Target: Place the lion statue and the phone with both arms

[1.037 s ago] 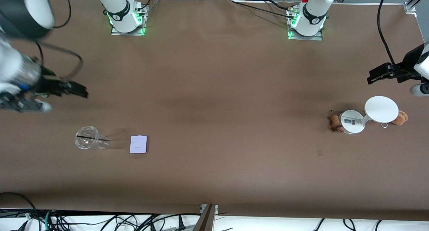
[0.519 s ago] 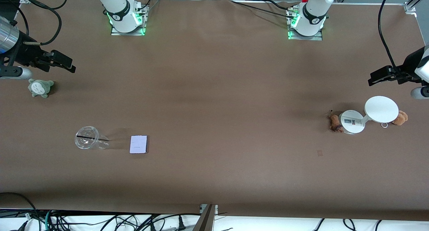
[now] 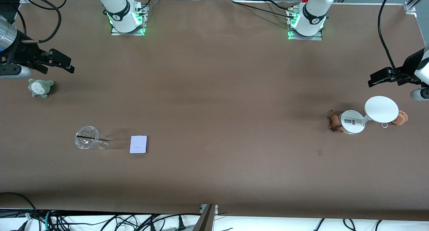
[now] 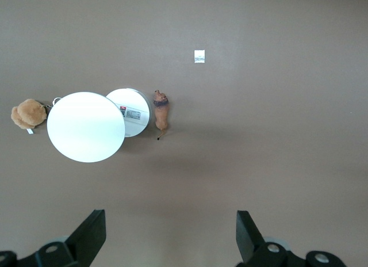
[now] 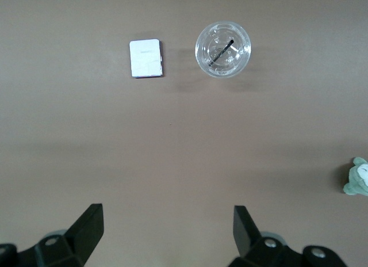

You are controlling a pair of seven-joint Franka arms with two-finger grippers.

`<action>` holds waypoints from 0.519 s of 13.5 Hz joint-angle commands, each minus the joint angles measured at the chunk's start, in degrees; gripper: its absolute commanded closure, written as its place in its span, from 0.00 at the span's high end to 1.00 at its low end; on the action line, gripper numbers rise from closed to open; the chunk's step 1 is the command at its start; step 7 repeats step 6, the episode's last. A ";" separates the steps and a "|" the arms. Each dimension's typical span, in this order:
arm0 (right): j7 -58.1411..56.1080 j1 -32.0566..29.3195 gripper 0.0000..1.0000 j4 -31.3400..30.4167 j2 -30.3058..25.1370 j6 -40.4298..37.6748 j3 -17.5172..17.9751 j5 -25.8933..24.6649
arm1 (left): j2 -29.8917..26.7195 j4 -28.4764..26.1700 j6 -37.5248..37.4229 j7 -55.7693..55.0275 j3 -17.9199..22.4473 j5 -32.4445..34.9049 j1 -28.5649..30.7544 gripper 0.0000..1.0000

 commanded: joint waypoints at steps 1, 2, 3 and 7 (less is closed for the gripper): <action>-0.67 0.10 1.00 0.99 -0.18 -0.69 0.28 -0.94 | 0.85 1.29 0.07 0.73 0.08 -1.24 -0.10 1.00; -0.67 0.10 1.00 0.99 -0.18 -0.87 0.28 -1.03 | 0.85 1.20 0.07 0.82 0.08 -1.24 0.07 1.00; -0.67 0.10 1.00 0.99 -0.18 -0.87 0.28 -1.03 | 0.85 1.20 0.07 0.65 0.08 -1.07 0.07 1.00; -0.58 0.10 1.00 0.99 -0.18 -0.96 0.28 -1.03 | 0.85 1.20 0.07 0.56 0.00 -1.06 -0.02 1.00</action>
